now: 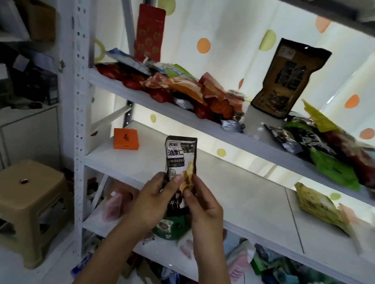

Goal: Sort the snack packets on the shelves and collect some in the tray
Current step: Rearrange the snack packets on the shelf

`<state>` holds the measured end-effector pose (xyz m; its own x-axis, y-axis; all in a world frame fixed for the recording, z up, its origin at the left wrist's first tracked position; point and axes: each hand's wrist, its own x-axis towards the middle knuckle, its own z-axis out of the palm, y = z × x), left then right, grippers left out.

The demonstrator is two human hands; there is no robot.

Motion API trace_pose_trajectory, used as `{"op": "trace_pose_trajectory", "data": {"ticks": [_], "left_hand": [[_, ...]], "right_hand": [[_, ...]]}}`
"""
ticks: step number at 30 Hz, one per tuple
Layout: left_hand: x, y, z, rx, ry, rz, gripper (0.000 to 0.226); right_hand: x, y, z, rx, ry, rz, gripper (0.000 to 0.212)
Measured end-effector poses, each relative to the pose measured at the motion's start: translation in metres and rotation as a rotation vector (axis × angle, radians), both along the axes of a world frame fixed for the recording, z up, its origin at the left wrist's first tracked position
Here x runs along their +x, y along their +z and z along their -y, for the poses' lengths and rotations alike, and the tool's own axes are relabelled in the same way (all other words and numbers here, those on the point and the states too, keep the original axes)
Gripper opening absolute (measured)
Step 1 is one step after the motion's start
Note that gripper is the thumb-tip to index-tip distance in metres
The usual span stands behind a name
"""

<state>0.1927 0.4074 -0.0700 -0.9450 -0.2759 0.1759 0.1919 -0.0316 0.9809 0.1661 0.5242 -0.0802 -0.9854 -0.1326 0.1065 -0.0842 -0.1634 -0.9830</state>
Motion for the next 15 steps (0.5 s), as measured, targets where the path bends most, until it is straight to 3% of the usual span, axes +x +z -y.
{"op": "trace_pose_trajectory", "data": {"ticks": [6, 10, 15], "left_hand": [[-0.052, 0.046, -0.024, -0.008, 0.021, -0.133, 0.008], [-0.087, 0.086, -0.038, -0.103, 0.13, -0.199, 0.032], [-0.141, 0.142, -0.049, -0.348, 0.096, -0.312, 0.009]], "right_hand": [[-0.03, 0.042, -0.047, -0.028, -0.214, -0.088, 0.033], [-0.058, 0.081, -0.068, -0.121, -0.305, -0.089, 0.023], [-0.116, 0.13, -0.081, -0.173, -0.398, -0.113, 0.017]]}}
